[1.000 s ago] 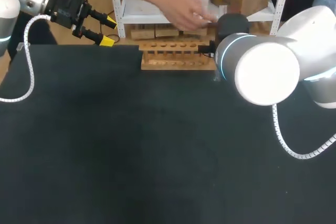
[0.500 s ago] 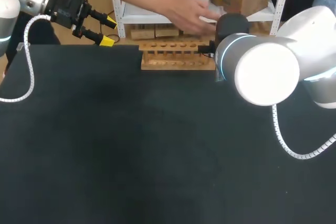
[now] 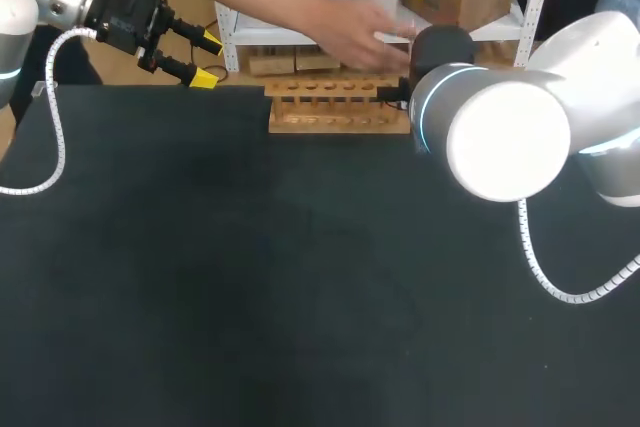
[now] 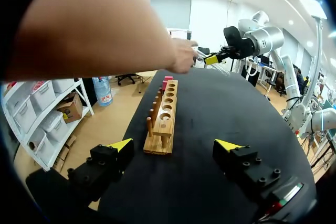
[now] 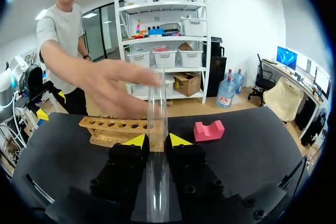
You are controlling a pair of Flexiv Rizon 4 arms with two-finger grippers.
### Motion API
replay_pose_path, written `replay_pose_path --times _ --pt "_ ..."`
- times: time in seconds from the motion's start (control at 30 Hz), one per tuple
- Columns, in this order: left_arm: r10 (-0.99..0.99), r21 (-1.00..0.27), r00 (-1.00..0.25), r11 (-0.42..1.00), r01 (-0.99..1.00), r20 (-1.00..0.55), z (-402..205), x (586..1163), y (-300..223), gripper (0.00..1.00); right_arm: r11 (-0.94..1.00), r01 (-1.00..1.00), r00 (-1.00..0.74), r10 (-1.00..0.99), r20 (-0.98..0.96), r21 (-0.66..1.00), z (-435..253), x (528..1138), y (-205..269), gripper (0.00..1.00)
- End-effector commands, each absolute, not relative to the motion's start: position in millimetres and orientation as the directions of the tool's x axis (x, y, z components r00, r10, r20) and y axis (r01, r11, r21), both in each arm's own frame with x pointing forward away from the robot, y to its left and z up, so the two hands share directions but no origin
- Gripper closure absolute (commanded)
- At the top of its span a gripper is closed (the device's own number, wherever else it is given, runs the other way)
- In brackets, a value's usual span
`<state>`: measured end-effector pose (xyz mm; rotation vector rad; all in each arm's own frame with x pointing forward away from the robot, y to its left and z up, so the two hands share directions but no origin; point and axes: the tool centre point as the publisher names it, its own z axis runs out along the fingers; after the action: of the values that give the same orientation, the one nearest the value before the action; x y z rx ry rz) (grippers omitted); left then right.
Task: Grasp the test tube, adjust it, and insert it.
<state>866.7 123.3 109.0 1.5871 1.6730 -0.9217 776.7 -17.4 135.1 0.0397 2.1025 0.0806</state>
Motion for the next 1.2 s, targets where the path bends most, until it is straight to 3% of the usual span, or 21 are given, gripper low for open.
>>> replay_pose_path --times 0.03,1.03,1.2 --pt "0.546 -0.122 -0.059 -0.080 0.989 -0.836 108.3 875.6 123.8 0.00 0.997 -0.007 -0.503 0.063 -0.862 0.078 134.6 775.1 -19.2 1.00" --pt "0.546 -0.122 -0.059 -0.080 0.989 -0.836 108.3 875.6 123.8 0.00 0.997 -0.007 -0.503 0.063 -0.862 0.078 134.6 775.1 -19.2 1.00" --pt "0.546 -0.122 -0.059 -0.080 0.989 -0.836 108.3 875.6 123.8 0.00 0.999 0.035 -0.494 0.053 -0.868 0.041 127.3 797.2 -4.3 1.00"
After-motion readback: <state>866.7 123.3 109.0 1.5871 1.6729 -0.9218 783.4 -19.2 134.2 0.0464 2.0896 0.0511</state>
